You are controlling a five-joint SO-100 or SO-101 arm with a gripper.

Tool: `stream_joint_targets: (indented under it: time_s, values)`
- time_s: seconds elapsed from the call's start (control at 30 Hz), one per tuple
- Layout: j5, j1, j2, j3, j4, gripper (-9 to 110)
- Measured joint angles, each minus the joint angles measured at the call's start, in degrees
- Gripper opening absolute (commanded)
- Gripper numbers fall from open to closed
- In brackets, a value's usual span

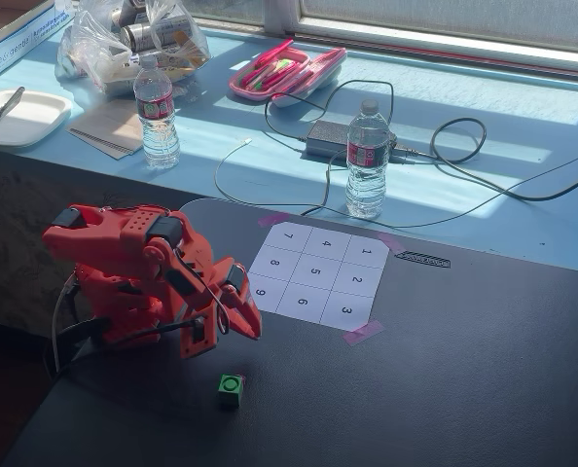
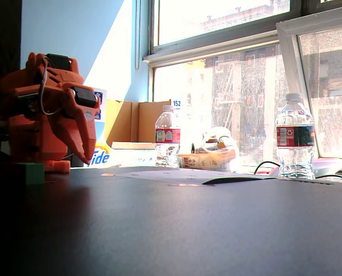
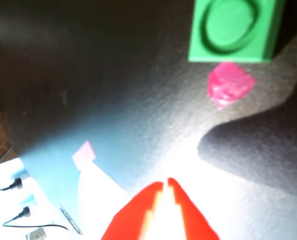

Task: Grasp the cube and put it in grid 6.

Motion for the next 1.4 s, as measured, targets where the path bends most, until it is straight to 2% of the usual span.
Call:
stream_joint_targets:
  time_s: [0.5,0.97,1.4]
  values:
    - [-2.5,7.1,-23.3,-17.4,5.5,15]
    - [-10.4,18.7,-43.6,-26.5,-0.4,23]
    - [-18.2,19.2,-59.2,-36.3,4.8,29]
